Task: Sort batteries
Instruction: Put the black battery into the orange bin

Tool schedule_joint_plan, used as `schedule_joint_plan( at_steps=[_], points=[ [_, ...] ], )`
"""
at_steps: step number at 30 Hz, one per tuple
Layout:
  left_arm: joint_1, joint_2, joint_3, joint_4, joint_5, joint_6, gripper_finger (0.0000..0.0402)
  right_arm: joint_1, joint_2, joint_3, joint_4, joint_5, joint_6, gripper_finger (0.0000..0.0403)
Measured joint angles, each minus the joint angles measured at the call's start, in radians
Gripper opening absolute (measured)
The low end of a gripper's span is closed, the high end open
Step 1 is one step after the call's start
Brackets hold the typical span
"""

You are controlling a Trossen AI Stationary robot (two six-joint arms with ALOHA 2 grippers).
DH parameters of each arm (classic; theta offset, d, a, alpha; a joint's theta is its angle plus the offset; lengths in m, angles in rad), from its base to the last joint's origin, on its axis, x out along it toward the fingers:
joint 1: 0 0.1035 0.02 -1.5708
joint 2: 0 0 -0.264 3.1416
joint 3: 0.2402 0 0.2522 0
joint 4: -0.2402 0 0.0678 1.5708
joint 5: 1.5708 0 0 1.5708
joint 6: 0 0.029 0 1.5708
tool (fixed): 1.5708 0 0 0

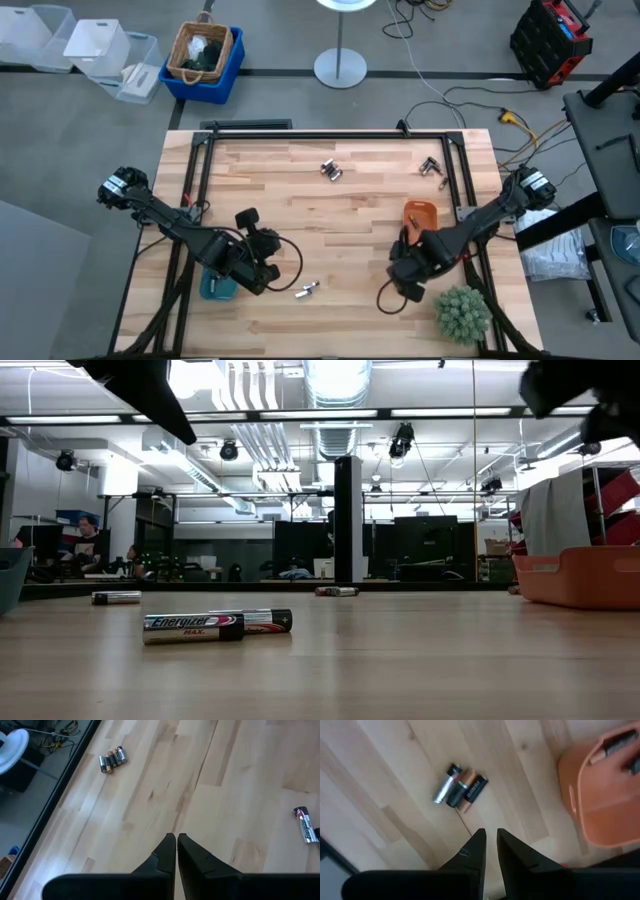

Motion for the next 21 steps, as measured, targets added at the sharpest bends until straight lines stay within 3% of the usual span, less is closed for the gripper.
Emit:
schedule_joint_plan(
  at_steps=[10,21],
  points=[
    [0.000,0.000,0.000,-0.001,-0.028,0.057,0.0000,0.049,0.001,-0.078,0.081,0.087,0.199,0.0038],
    [0.000,0.000,0.000,0.000,-0.042,0.070,0.0000,0.056,0.001,-0.085,0.169,0.081,0.233,0.0038]
  ],
)
